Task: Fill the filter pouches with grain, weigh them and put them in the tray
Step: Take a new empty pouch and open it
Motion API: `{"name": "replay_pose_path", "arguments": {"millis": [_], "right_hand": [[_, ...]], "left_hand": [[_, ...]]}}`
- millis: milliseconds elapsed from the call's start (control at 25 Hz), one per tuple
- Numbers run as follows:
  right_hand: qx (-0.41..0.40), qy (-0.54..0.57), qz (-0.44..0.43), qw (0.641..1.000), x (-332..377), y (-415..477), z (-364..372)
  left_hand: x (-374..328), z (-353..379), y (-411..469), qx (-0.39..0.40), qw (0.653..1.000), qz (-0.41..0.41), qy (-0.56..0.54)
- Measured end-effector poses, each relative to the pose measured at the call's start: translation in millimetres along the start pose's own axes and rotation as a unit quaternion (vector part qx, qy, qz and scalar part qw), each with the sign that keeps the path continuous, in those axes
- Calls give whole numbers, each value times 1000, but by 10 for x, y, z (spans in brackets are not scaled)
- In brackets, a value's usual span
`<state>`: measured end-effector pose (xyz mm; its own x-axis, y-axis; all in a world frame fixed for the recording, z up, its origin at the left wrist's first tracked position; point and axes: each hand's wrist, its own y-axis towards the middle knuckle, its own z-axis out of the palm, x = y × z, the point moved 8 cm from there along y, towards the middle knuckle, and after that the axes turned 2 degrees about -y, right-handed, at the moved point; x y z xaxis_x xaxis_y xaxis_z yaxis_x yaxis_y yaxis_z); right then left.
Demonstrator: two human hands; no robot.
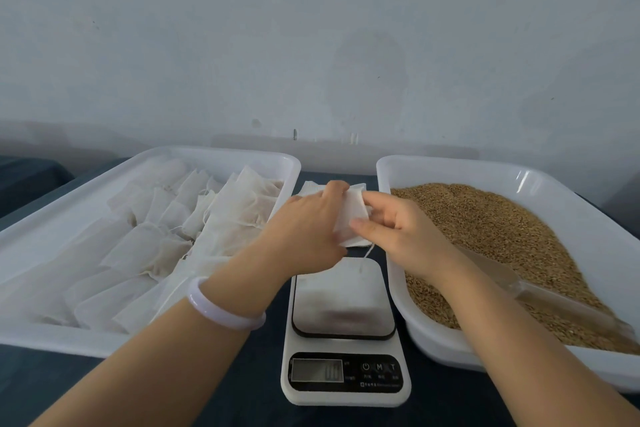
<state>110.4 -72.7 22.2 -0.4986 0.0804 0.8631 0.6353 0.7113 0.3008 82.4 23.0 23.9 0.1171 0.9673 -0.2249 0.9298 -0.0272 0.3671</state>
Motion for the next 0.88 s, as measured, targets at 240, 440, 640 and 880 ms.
{"name": "replay_pose_path", "arguments": {"millis": [240,440,640,880], "right_hand": [[-29,20,-12,999,48,-12,-77],[-7,-107,-59,992,146,-73,-49],[-13,-187,-56,981,140,-73,-47],[-20,-218,-96,971,187,-94,-26]], "left_hand": [[86,97,-12,35,988,-51,-138],[230,101,-43,86,940,-106,-314],[176,156,-85,163,913,-83,-363],[63,87,-98,174,858,-65,-480]]}}
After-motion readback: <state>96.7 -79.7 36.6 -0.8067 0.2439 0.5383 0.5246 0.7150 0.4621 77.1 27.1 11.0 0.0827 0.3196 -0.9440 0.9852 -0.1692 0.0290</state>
